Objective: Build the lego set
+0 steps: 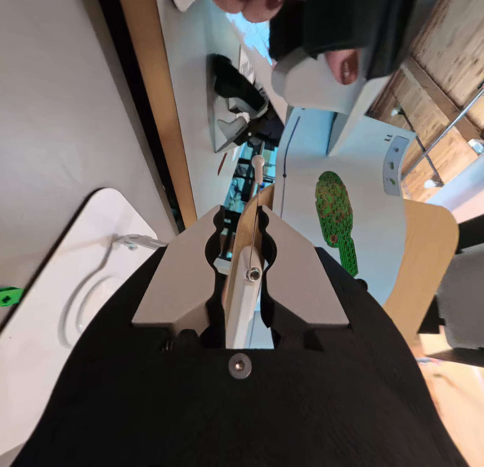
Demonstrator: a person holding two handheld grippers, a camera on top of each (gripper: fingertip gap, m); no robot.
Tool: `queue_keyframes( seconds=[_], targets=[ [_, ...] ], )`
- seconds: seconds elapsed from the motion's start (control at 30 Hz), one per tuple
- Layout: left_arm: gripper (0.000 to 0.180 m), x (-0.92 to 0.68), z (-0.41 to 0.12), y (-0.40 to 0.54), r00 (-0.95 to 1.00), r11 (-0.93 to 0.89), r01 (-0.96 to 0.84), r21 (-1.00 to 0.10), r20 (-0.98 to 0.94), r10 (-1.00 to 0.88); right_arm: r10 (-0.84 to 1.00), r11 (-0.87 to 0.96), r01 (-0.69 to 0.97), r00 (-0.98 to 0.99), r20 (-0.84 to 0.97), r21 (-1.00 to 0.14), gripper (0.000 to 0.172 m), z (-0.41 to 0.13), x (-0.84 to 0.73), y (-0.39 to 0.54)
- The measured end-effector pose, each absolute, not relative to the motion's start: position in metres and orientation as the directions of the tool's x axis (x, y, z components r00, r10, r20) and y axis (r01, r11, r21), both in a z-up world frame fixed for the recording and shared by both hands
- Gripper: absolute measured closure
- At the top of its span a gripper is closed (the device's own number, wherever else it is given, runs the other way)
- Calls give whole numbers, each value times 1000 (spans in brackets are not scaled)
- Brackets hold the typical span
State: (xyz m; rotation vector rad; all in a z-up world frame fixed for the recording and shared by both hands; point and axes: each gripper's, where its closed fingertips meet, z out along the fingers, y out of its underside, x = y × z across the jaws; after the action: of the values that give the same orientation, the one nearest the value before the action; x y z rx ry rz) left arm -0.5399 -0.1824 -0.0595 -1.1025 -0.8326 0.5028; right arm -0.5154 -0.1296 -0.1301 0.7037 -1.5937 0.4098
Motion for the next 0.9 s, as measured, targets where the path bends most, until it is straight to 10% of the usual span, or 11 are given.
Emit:
queue_keyframes(
  seconds=[0.33,0.9],
  targets=[
    [180,-543,-60,-182,589,365,16,-931,304,749,-197,774,-588,127,972,234,172,-118,-522,-143],
    [180,-546,-61,-181,549,339,-9,-941,279,788,747,423,-611,-184,640,-669,172,-55,-530,-114]
  ],
)
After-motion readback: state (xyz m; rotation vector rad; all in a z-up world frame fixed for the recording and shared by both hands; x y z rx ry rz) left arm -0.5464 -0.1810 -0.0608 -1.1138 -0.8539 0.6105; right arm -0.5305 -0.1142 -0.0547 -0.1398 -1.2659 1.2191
